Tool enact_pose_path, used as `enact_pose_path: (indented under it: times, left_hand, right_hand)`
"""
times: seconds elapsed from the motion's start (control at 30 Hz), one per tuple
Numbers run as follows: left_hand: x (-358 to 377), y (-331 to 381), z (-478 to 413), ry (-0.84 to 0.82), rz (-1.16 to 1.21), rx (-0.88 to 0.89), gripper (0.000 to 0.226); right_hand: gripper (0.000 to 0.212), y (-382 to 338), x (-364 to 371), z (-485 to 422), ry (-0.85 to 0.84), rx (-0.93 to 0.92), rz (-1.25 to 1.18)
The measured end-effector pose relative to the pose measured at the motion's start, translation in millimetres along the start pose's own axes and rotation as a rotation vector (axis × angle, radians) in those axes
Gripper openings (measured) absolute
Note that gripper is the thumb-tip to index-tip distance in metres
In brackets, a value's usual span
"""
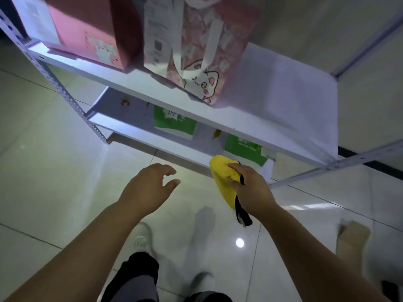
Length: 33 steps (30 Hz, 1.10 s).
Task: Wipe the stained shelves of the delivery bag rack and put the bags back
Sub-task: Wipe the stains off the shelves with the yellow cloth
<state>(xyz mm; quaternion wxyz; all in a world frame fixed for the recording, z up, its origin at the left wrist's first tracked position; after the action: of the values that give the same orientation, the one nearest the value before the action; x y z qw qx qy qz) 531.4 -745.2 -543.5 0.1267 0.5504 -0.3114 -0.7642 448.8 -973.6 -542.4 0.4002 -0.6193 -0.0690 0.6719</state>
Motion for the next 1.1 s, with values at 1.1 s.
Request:
enact_pose_path:
  times: [1.1]
  left_hand:
    - [284,-191,-257,0.249,-0.14,0.391,0.035]
  right_hand:
    - [0.065,177,296,-236,0.087,-0.119,0.517]
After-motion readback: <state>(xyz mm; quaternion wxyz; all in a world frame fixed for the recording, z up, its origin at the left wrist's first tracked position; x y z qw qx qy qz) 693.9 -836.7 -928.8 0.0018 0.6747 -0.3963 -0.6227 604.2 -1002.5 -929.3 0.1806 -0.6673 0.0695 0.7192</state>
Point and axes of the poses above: each hand's wrist, its own z-axis away from the middle knuckle, its own x-axis out of the palm, y = z × x, the point moved 1 cm from there along -z, towards the middle knuckle, and after that the axes turned 9 degrees about y, right-handed, at the moved point
